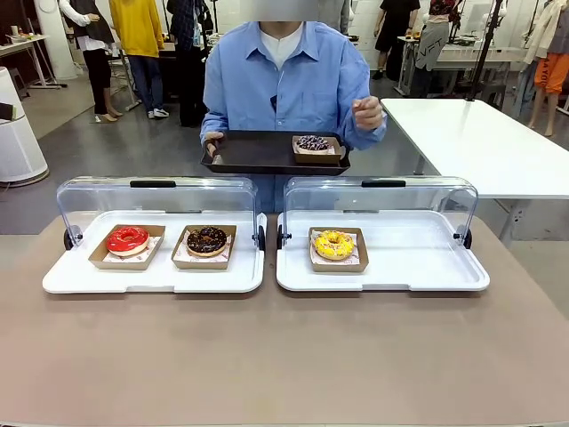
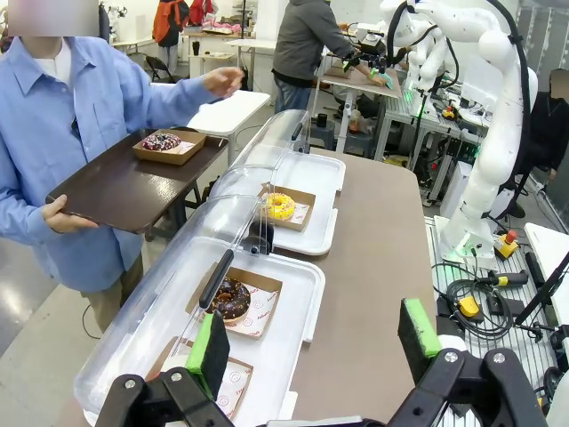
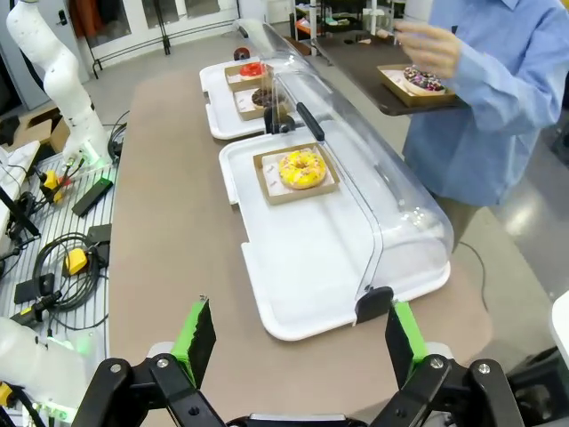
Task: Provide the desired donut to the person.
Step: Pick up and lift the Paper togo box containing the Donut pointed at by the person.
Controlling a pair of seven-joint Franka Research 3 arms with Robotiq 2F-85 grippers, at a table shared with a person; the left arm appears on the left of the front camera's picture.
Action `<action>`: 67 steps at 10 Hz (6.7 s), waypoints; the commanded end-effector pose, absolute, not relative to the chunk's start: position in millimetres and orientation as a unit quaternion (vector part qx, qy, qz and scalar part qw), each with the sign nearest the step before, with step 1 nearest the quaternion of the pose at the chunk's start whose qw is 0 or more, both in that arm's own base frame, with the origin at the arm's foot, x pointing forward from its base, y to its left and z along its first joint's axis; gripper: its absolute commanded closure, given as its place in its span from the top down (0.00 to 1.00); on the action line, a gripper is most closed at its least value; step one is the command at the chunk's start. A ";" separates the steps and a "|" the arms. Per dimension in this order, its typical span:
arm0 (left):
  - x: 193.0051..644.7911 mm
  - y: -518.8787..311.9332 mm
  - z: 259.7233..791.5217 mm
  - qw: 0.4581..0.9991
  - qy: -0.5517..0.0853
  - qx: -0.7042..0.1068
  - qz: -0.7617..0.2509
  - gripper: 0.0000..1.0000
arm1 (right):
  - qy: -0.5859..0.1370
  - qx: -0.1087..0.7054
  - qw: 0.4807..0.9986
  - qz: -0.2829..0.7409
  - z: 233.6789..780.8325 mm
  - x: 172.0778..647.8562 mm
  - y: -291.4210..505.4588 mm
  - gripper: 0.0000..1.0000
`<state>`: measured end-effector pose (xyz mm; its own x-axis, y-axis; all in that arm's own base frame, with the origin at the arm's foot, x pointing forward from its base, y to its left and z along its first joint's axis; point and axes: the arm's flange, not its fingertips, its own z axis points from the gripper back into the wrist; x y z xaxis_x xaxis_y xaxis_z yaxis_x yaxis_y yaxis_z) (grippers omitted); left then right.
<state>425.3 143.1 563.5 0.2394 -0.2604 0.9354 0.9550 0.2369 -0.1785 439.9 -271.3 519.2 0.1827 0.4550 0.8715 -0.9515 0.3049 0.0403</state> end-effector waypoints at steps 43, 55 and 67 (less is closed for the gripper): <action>424.5 144.2 565.4 0.664 -0.420 -0.418 -0.455 1.00 | -0.131 0.093 0.706 0.690 514.9 417.1 37.4 1.00; 424.5 144.2 565.4 0.664 -0.420 -0.418 -0.455 1.00 | -0.038 0.022 0.758 0.651 463.7 440.2 178.9 1.00; 424.5 144.2 565.4 0.664 -0.420 -0.418 -0.455 1.00 | -0.040 0.038 0.753 0.655 444.2 468.2 205.2 1.00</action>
<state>425.3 142.8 563.7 0.2391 -0.2608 0.9353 0.9551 0.2367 -0.1782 468.1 205.2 444.0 0.1384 0.9842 0.1104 -0.9903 0.1387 0.0049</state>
